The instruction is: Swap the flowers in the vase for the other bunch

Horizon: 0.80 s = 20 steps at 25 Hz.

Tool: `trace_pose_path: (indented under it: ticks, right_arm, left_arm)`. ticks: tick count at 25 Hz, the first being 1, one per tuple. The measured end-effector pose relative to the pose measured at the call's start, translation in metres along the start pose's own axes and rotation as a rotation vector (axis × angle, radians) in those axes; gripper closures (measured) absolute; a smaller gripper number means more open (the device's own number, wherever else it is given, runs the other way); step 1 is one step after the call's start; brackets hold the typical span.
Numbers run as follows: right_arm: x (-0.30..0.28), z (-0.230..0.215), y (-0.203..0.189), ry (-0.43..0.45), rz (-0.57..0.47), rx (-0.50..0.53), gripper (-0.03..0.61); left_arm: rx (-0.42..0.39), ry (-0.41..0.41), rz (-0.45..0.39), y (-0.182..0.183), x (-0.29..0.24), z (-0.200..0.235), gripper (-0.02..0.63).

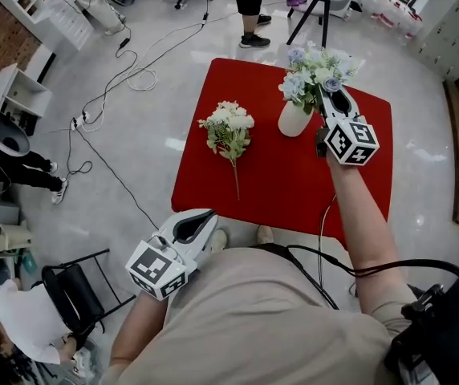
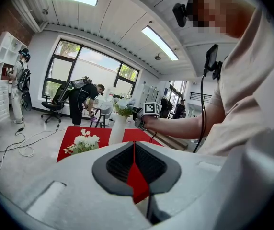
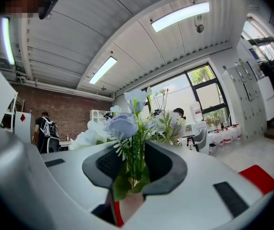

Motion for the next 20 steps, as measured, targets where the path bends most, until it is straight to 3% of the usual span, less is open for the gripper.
trace_pose_path:
  ticks: [15, 20]
  right_arm:
    - [0.017, 0.007, -0.008, -0.027, 0.060, -0.008, 0.322]
    - [0.024, 0.006, -0.008, -0.045, 0.073, -0.016, 0.299]
  left_arm:
    - [-0.003, -0.075, -0.004, -0.003, 0.013, 0.008, 0.606]
    - [-0.011, -0.097, -0.007, -0.003, 0.019, 0.009, 0.606]
Point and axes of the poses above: the fingertips, and each gripper's own axes: x backward along the fingers, z to its left, y out of its top, the point moved 6 cm from there along x, backward along the fingers, and after that the axes turned 4 degrees about -y, right-handed, at the moved point
